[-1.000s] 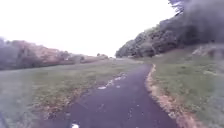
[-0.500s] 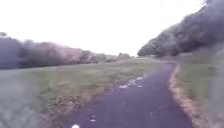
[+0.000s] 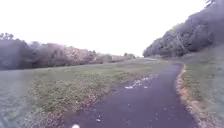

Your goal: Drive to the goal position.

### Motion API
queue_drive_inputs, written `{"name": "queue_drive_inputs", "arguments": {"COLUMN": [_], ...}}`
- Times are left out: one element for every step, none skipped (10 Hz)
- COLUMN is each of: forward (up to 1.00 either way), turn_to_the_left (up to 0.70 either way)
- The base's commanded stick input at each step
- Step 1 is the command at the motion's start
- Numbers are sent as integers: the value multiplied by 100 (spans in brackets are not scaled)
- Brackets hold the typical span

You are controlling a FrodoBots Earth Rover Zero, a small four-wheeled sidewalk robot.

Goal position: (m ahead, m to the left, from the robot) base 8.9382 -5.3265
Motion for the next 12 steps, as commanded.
{"name": "queue_drive_inputs", "arguments": {"forward": [33,39,45,38,31,30,33,31,16,1,0,0], "turn_to_the_left": [0,0,0,0,0,0,0,0,0,0,0,0]}}
